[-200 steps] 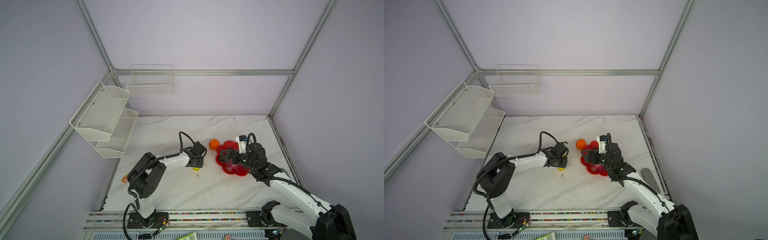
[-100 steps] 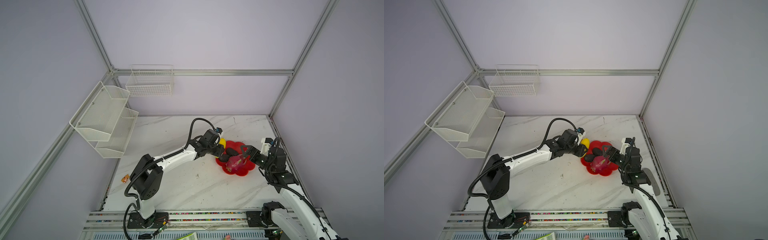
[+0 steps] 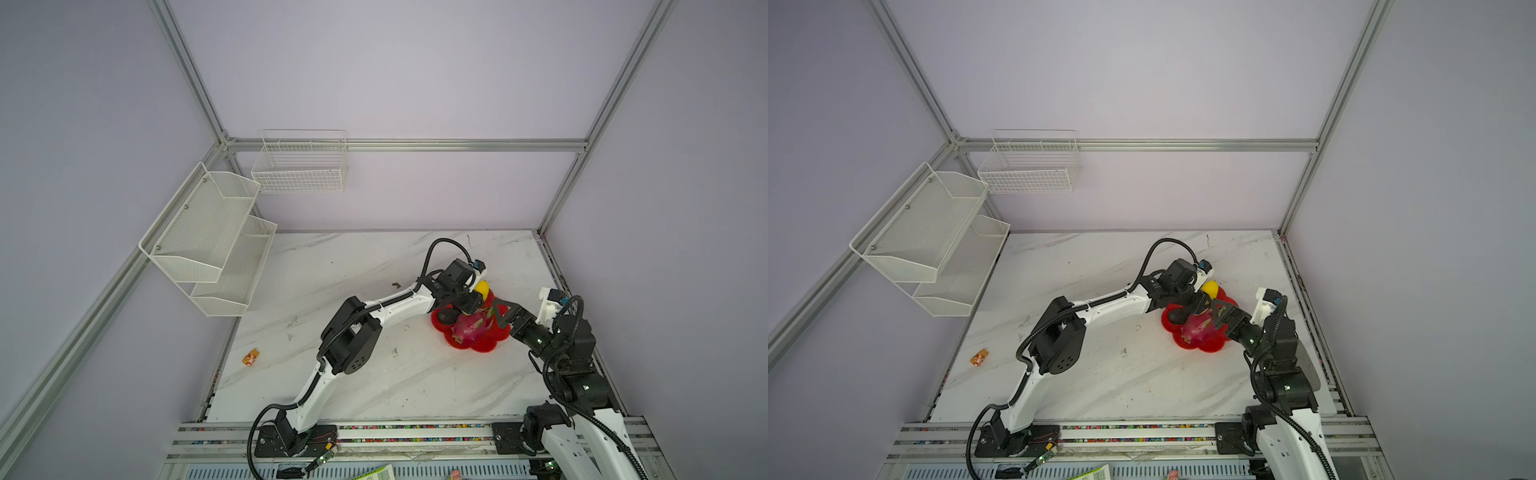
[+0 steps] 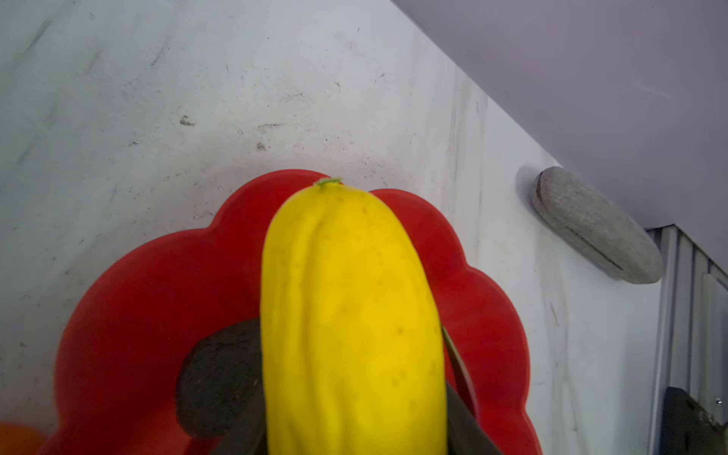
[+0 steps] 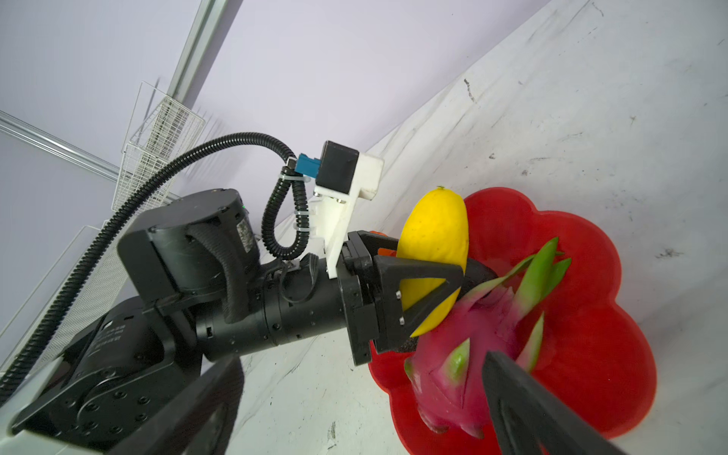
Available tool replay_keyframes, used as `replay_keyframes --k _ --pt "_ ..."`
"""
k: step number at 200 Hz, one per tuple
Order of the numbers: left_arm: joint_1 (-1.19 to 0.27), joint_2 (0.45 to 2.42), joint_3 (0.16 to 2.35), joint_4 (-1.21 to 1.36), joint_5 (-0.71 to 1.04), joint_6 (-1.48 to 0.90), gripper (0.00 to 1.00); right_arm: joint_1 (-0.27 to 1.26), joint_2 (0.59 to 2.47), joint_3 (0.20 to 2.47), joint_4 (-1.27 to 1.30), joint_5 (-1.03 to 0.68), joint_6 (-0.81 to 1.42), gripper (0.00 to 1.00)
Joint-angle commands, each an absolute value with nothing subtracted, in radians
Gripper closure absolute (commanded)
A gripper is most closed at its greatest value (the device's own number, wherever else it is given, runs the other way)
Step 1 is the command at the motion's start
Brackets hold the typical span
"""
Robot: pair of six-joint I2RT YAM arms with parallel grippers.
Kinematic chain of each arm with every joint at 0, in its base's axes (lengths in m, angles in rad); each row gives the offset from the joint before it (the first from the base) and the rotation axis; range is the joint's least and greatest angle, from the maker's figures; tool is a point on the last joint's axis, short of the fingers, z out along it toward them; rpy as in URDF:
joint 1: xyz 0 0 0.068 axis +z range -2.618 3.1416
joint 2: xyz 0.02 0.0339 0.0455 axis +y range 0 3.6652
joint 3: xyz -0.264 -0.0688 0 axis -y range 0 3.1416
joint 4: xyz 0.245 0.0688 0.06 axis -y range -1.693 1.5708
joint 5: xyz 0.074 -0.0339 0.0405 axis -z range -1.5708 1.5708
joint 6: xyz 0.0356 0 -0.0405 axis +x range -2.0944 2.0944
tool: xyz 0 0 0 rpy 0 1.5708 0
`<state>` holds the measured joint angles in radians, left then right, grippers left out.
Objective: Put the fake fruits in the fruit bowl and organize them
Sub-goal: 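Carry the yellow fruit onto the avocados in the bowl and release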
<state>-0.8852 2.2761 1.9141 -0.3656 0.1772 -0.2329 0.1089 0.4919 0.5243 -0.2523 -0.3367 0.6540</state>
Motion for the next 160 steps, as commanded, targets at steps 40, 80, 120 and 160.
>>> replay_keyframes --k 40,80,120,160 --pt "-0.871 2.292 2.072 -0.423 0.113 -0.008 0.48 0.104 0.545 0.519 -0.234 -0.35 0.623 0.03" --pt "-0.868 2.325 2.095 -0.44 0.074 0.037 0.4 0.104 0.575 0.517 -0.216 -0.342 0.614 0.03" --pt "-0.858 2.345 2.127 -0.447 0.065 0.066 0.37 0.104 0.595 0.517 -0.201 -0.341 0.612 0.03" --pt "-0.824 2.213 2.021 -0.4 0.026 0.02 0.31 0.105 0.626 0.51 -0.159 -0.346 0.594 0.03"
